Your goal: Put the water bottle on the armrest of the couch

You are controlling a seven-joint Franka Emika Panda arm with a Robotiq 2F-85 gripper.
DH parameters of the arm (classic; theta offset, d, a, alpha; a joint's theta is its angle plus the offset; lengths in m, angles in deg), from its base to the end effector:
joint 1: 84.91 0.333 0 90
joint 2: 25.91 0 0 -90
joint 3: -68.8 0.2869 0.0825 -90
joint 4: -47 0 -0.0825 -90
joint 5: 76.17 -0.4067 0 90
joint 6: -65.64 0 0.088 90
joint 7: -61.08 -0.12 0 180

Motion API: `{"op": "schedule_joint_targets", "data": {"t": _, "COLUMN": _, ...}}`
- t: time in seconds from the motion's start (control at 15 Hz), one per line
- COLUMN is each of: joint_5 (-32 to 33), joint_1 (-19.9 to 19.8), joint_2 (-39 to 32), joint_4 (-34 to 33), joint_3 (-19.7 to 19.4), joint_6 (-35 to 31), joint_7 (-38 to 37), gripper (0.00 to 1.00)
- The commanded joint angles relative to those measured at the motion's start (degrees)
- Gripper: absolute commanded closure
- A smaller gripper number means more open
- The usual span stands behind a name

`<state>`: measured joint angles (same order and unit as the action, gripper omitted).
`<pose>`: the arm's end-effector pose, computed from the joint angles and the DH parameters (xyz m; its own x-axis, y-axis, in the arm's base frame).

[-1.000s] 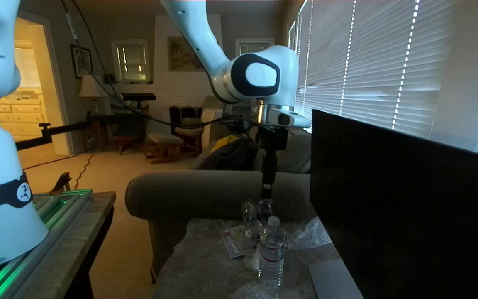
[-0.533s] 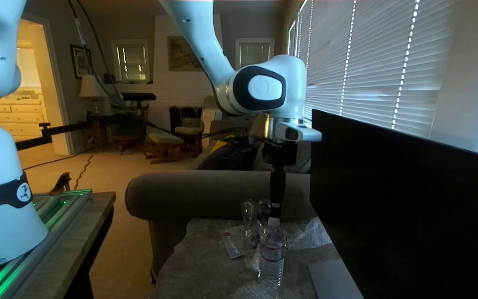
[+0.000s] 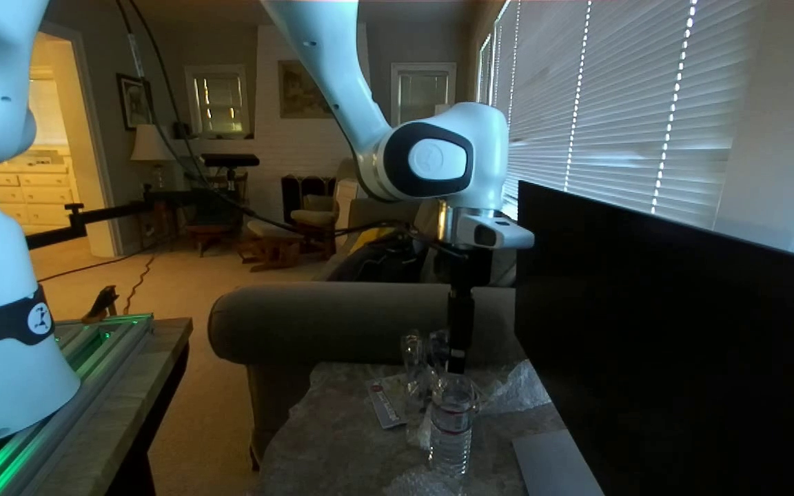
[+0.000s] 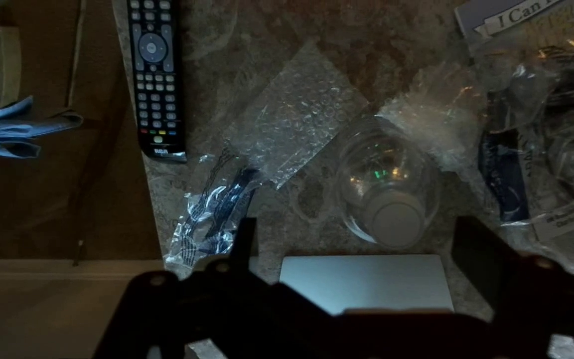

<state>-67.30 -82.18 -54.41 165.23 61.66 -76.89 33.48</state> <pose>0.5793 -0.0487 0.1272 0.9131 -0.4077 -0.0065 -0.4011 -0.9010 0.1653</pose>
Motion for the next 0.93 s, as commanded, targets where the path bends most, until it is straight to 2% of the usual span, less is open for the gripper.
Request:
{"op": "schedule_joint_targets", "data": {"t": 0.0, "joint_5": -3.0, "joint_1": -0.4, "joint_2": 0.0, "joint_4": 0.9, "joint_3": 0.8, "joint_6": -1.7, "joint_7": 3.3, "gripper": 0.00}}
{"op": "schedule_joint_targets", "data": {"t": 0.87, "joint_5": -5.0, "joint_1": -0.2, "joint_2": -1.8, "joint_4": 0.2, "joint_3": 1.9, "joint_6": -4.9, "joint_7": 5.1, "gripper": 0.00}}
